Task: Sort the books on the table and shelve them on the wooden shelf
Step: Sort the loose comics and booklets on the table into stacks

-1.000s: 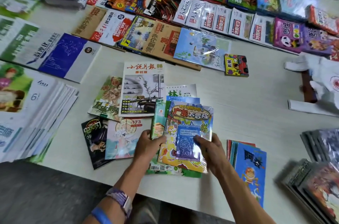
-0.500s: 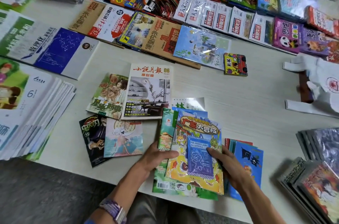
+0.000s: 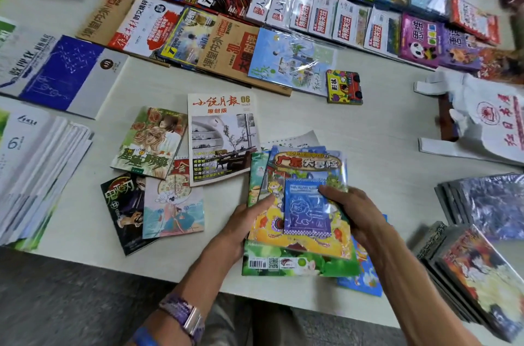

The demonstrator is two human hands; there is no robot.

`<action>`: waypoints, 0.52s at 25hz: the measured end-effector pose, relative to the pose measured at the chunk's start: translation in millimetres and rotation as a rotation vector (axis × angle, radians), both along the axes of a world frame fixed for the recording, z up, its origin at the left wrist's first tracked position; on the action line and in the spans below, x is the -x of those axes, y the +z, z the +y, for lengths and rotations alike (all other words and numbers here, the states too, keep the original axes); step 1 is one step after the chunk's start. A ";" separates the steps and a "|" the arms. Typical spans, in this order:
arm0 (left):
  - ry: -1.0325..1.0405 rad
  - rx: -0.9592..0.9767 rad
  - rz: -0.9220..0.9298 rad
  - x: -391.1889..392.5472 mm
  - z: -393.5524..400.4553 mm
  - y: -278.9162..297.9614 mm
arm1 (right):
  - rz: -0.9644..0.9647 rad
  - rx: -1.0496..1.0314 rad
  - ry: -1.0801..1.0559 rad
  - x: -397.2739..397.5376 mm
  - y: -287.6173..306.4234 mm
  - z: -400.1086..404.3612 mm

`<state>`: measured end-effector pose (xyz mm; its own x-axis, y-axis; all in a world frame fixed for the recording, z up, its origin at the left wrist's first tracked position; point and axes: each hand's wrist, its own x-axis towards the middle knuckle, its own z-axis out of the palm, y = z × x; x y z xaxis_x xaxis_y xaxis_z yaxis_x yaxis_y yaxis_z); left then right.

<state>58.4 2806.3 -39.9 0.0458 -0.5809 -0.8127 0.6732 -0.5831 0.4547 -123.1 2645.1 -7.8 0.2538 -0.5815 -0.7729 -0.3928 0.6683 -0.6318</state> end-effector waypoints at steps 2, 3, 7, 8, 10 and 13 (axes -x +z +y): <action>-0.009 0.035 0.068 9.1 -11.1 4.7 | 0.044 0.138 0.038 10.5 13.7 -8.1; -0.020 0.047 0.080 15.6 -14.7 4.7 | 0.034 0.172 0.038 18.9 20.2 -7.5; -0.079 0.128 0.013 45.5 -22.4 -4.6 | -0.036 0.199 0.022 60.2 31.2 8.6; -0.091 0.156 -0.037 49.5 -23.3 -6.7 | -0.043 0.221 0.049 68.6 30.4 12.1; -0.103 0.231 -0.142 47.6 -22.3 -5.2 | -0.088 0.267 0.071 75.8 25.6 17.2; -0.118 0.298 -0.355 21.8 -16.5 2.8 | -0.186 0.329 0.091 62.3 15.7 21.0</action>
<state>36.6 2789.9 -37.1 0.2103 -0.8043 -0.5558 0.3833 -0.4551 0.8037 -185.4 2666.1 7.9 0.4343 -0.7592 -0.4847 -0.2999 0.3855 -0.8726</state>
